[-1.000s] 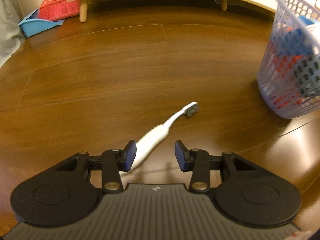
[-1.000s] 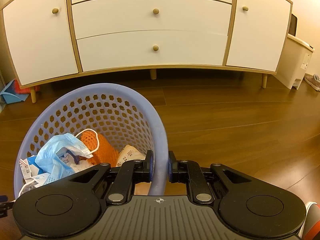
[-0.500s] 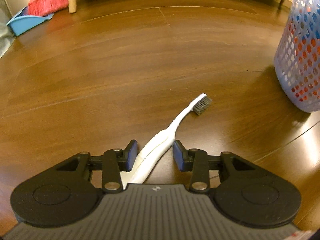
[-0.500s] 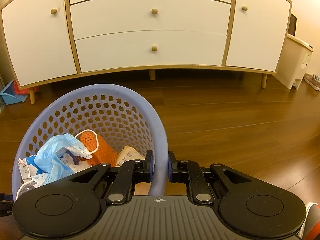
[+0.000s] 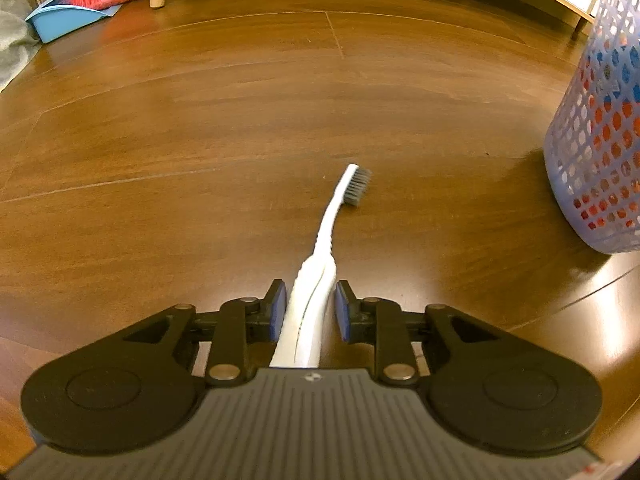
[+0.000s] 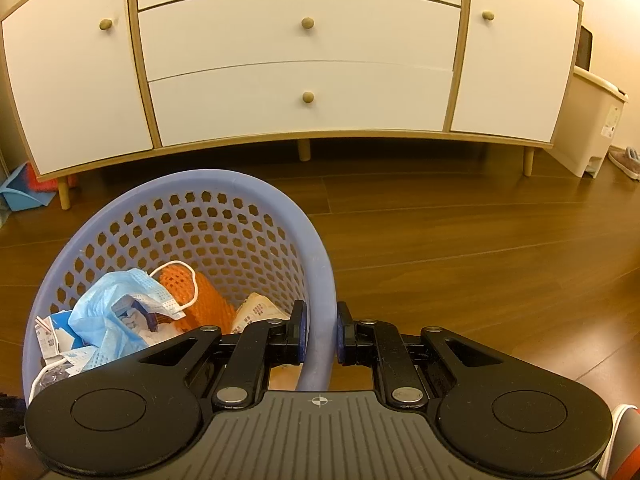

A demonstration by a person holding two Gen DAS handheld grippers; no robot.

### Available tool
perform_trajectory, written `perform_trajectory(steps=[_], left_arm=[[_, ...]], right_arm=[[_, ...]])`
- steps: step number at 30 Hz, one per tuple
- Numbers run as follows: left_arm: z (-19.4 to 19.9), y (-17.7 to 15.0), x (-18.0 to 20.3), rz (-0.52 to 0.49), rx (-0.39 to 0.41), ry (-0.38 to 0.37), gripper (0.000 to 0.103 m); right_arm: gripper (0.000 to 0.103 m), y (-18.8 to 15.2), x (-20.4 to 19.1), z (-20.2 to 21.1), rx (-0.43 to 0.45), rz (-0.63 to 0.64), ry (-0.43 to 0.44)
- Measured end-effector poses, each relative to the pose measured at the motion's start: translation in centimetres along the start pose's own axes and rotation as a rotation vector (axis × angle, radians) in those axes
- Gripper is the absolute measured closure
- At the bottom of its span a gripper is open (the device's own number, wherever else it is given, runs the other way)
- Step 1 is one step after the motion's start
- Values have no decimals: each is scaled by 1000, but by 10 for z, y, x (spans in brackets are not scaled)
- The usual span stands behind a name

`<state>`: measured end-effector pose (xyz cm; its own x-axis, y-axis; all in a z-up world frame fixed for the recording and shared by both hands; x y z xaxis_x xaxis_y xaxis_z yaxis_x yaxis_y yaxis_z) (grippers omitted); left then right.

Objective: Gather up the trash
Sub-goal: 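Lift the toothbrush and carry it over the wastebasket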

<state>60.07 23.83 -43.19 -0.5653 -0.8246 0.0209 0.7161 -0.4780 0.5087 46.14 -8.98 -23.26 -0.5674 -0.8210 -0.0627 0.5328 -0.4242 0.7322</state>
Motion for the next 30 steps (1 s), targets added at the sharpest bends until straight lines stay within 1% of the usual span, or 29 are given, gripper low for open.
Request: perform_trajectory(steps=[5,7,9,11,15,18,23,30], left_arm=[[-1,2,4,-17,8,2,81],[-1,2,4,-22,12,3,84],[2,0,5,-14,12,-5,87],[3,-1,3,3,11,-15,87],[13,1,4,17,36,-23,87],[25,5,4,30,61,-37,87],[59,16,5,63,120,-65,87],[120,52,25,64,214,-119,87]], right_arm=[[93,0,-1,-1,2,3,-1],[93,0,-1,-1,2,2,-2],[93,0,-1,-1,2,2,-1],[93,0,-1,-1,2,0,-2],[93,0,-1,-1,2,-2,-1],[93,0,-1,-2,2,-6,1],[93,0,-1,-1,-4,-15,9],[93,3,0,0,-10,-34,30]])
Point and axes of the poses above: each gripper's, at about its wrist camera, not at the fingertips, and z roughly against the way its jaws point, x to its right, y to its top, the point moved 9 cm from there along -z, roughly the way its jaws point, and after that the axes turned 4 degrees about -z, right-handed, at the moved point
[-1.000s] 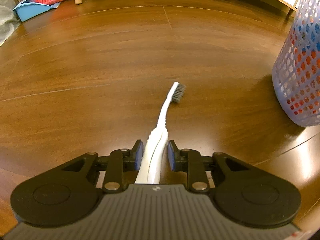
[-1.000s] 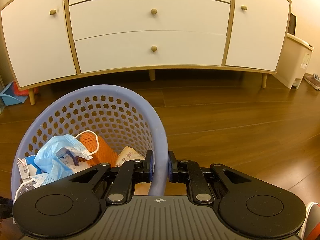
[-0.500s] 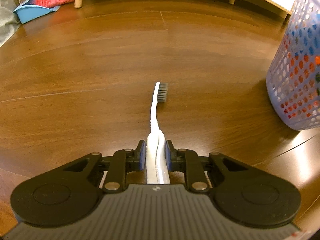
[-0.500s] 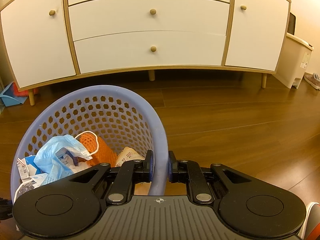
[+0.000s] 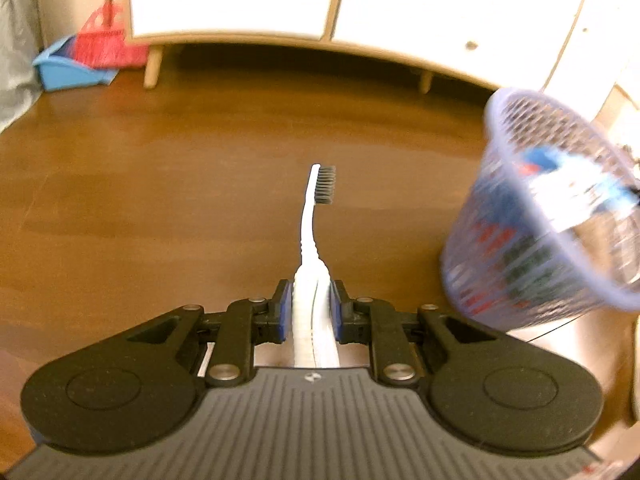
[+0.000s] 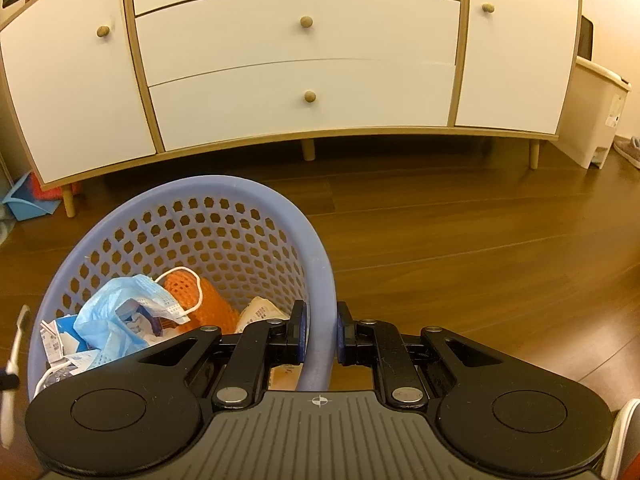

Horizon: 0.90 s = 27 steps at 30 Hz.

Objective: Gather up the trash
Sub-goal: 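Lift the toothbrush and carry it over the wastebasket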

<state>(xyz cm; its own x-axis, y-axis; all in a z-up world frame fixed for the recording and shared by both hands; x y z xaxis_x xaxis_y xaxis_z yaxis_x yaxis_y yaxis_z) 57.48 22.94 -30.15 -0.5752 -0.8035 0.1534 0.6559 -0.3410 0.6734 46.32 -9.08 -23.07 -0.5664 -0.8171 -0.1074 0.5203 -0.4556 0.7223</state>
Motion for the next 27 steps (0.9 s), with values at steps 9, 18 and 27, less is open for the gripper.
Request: perform_trajectory(steps=[9,18,27], left_arm=[[51,79,73,-53,127,-144,87],[57,119,137,-42,153,-300,87],[43,128,174,-4,115,-386,87]], right_arm=[[93,1,0,2,-9,-17,14],[93,6,-10,4,-4,-5,42],[93,13,-20,1,2,8,64]])
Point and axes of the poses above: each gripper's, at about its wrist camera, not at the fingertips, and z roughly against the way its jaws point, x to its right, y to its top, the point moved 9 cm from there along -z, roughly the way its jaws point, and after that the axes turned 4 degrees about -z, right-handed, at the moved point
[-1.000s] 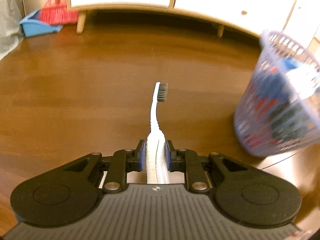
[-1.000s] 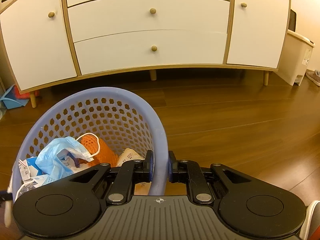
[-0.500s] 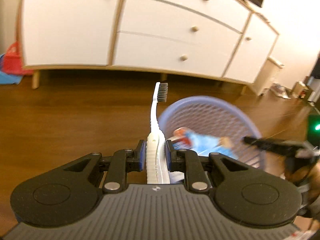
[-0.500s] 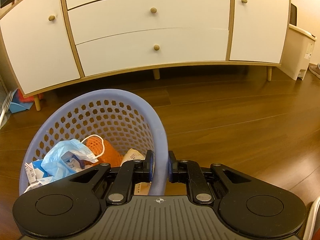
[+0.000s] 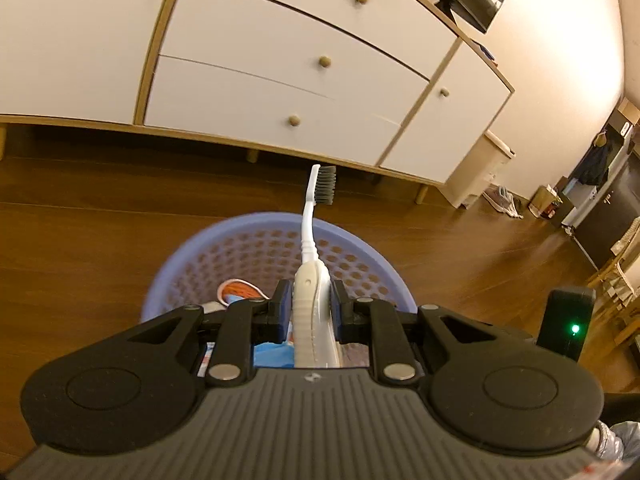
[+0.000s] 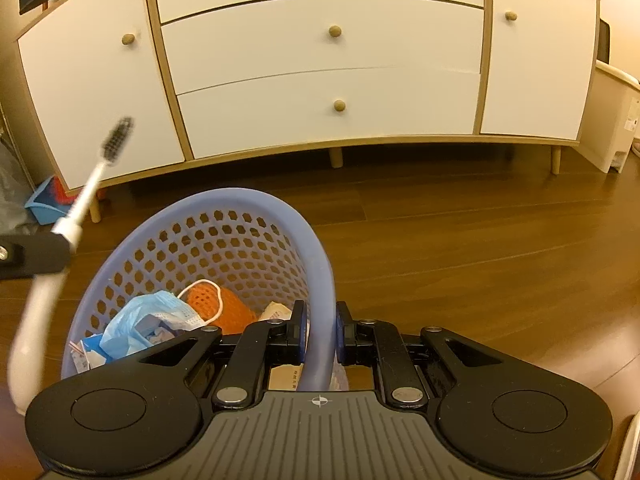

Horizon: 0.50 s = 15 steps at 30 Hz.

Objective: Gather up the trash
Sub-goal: 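Lift the toothbrush and carry it over the wastebasket, then open the left tool to drop the toothbrush into the wastebasket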

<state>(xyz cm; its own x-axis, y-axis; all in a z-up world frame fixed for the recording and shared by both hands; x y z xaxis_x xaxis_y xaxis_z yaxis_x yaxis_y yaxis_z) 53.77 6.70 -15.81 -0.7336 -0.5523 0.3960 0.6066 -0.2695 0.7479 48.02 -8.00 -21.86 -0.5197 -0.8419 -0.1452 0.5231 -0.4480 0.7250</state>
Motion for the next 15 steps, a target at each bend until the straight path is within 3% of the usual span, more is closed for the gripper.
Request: perform_trajectory(steps=[8,15], left_arm=[[-20,-13,11,-34,-55,-9,81],[-12,-8,3,-26,-29,21,80]], right_arm=[[93,0,0,0,0,5,8],[93,-3,3,2,2,5,13]])
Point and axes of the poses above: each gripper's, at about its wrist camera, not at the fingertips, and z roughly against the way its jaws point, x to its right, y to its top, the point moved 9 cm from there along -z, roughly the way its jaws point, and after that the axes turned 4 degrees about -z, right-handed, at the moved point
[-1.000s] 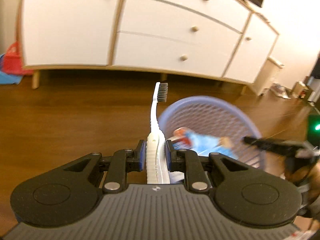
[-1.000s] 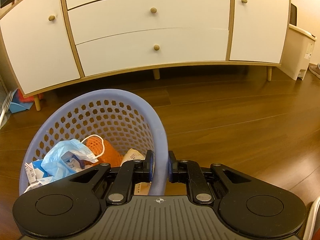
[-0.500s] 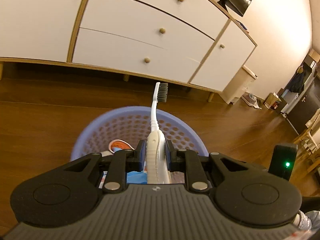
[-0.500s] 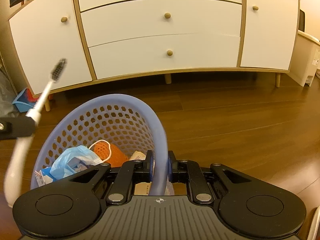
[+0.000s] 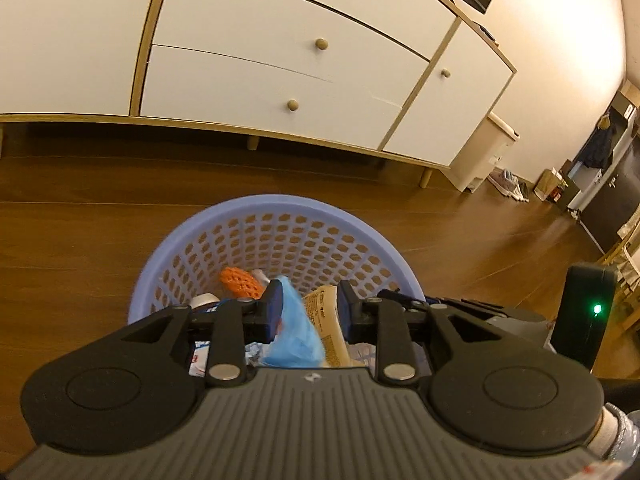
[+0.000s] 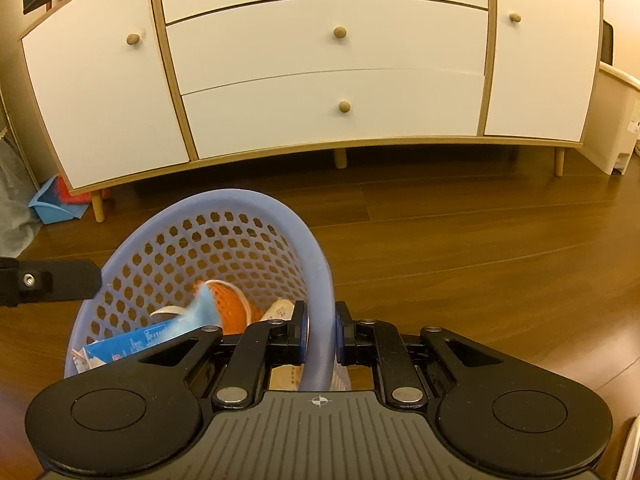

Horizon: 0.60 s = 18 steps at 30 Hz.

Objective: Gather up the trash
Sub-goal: 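Open the left tool to drop the toothbrush into the wastebasket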

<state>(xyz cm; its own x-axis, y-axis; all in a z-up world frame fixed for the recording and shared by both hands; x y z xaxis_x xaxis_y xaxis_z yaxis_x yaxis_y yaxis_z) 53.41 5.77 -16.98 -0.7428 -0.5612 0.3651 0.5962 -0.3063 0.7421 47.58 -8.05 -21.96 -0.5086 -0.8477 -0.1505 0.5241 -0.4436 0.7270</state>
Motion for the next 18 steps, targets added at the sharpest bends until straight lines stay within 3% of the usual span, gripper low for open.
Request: perform_trajectory(steps=[8,18], left_arm=[[4,-1,-9,-1,4,35,79],[-21,1,-9,-25,-29,57,78]], right_arm=[[94,7,-1,-4,19,-4,8],[94,29,45,-34,33,-76,3]])
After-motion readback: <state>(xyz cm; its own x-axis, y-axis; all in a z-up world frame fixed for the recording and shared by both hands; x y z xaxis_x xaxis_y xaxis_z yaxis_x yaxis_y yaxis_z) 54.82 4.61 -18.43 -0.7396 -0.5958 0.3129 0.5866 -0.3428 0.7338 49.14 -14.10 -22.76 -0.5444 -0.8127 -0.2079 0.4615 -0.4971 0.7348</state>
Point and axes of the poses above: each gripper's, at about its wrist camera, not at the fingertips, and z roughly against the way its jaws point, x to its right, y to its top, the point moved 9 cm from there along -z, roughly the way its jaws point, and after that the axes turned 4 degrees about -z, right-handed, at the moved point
